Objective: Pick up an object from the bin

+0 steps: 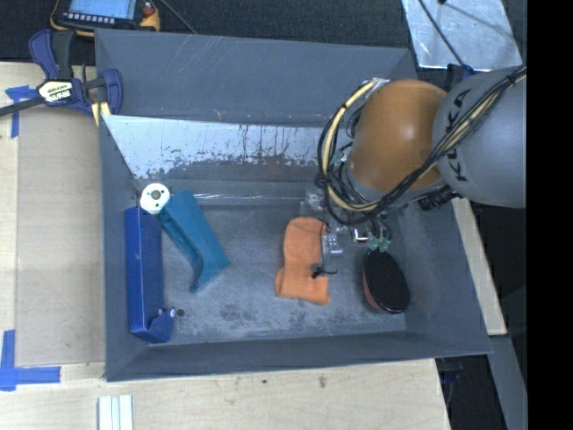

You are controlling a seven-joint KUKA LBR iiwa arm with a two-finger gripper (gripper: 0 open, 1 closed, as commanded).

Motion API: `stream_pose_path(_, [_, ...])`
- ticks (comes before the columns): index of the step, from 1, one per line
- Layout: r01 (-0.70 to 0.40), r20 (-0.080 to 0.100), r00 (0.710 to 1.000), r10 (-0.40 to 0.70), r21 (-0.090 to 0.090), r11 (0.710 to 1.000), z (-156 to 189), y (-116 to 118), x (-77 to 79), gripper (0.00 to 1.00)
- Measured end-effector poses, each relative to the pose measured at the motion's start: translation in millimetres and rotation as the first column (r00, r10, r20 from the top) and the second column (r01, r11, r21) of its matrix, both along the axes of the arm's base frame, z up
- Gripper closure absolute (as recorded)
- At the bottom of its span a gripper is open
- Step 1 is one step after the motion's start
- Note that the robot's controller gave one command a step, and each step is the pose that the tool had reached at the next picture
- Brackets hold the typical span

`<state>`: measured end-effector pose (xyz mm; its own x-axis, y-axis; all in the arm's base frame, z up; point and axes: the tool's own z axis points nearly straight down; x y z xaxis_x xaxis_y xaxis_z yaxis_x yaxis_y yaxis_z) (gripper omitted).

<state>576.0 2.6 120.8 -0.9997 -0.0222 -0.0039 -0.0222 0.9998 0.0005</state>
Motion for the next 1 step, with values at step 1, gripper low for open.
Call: stream_pose_path(1, [0.075, -0.003, 0.997, -0.075, 0.0, 0.997, -31.7, -15.6, 30.0, 1.0])
